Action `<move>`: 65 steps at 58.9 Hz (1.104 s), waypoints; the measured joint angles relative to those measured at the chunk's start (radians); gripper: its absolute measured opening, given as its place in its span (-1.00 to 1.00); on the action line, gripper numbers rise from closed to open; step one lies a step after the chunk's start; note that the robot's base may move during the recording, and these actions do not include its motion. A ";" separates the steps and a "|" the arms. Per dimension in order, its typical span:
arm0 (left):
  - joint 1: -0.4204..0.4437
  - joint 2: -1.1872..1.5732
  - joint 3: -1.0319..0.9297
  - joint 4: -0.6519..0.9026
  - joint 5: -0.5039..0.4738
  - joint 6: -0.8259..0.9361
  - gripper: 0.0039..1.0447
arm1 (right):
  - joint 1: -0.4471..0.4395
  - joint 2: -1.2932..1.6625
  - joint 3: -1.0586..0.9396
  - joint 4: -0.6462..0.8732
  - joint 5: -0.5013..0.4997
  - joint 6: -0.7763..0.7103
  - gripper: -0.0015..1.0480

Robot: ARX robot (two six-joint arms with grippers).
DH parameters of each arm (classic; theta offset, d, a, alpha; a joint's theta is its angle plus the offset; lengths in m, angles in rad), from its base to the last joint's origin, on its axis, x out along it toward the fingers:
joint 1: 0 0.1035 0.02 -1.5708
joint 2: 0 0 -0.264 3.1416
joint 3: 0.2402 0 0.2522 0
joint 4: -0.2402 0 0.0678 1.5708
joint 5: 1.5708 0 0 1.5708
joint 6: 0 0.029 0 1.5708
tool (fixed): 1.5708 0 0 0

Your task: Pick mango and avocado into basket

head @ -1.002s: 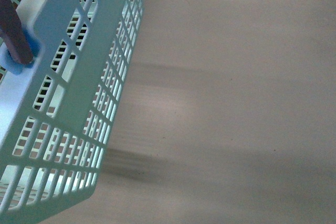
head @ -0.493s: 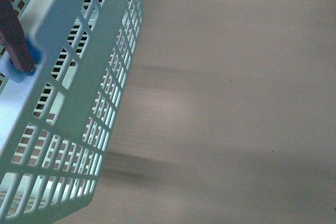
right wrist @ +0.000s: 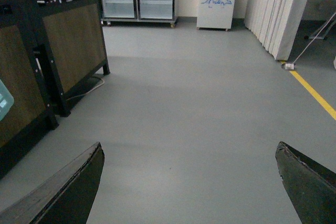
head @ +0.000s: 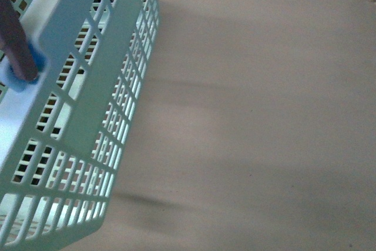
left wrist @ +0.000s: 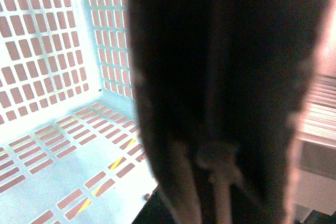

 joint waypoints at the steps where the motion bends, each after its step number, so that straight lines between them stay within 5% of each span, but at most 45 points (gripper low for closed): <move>1: 0.000 0.000 0.000 0.000 0.000 0.000 -0.90 | 0.000 0.000 0.000 0.000 0.000 0.000 0.85; 65: -0.001 0.000 0.000 0.000 0.001 0.000 -0.91 | 0.000 0.000 0.000 0.000 0.000 0.000 0.85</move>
